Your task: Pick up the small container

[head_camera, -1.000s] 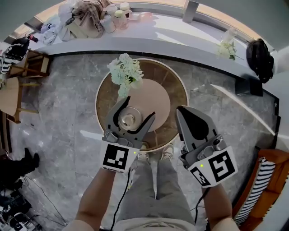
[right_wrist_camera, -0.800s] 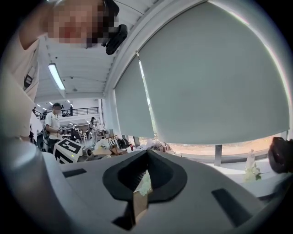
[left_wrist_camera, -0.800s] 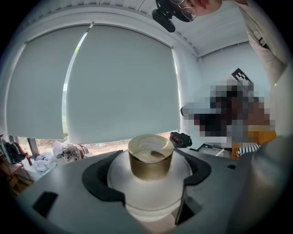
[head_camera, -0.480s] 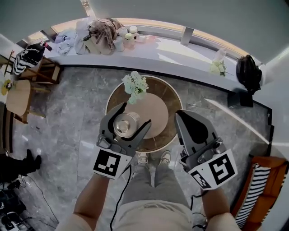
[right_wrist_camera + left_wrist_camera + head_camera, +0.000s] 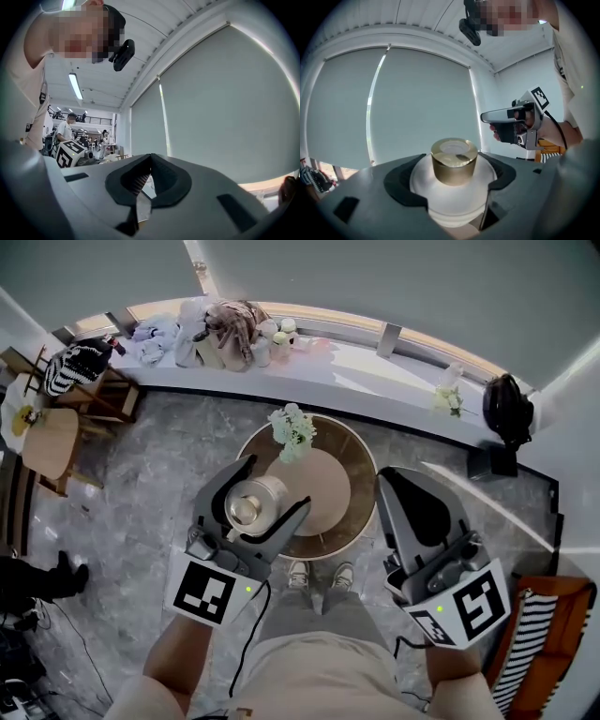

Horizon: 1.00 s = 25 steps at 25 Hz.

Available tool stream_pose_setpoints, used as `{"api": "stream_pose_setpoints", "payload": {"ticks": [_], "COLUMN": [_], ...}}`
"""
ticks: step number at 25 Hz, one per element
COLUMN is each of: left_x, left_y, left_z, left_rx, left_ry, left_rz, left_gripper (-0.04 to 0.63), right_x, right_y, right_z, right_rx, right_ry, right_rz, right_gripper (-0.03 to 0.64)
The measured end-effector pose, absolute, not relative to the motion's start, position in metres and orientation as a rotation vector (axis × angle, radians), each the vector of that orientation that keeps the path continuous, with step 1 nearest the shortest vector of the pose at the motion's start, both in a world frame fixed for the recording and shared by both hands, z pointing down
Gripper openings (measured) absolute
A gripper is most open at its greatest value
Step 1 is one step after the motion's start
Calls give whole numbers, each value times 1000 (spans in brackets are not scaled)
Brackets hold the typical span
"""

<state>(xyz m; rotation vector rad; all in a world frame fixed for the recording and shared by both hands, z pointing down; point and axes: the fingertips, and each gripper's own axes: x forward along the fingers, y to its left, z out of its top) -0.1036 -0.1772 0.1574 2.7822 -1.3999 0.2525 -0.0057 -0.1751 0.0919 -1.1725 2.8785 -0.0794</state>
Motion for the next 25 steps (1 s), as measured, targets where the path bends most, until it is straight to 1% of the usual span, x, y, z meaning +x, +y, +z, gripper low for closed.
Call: {"api": "stream_pose_setpoints", "payload": {"ticks": [6, 11, 25], "left_x": [-113, -118, -115], "left_y": [-155, -138, -112], "left_z": [113, 92, 98], "left_rx": [2806, 2826, 2798], "left_ry": [-1444, -1479, -1465], "left_rz": [200, 163, 155], "left_gripper": [350, 350, 350], "right_x": [-3, 0, 4], "right_y": [-152, -134, -114], "right_z": [56, 50, 78], "right_rx": [-1155, -1147, -1160], "right_ry": [2868, 2900, 2971], "right_rz": [11, 46, -80], "right_gripper": [6, 6, 6]}}
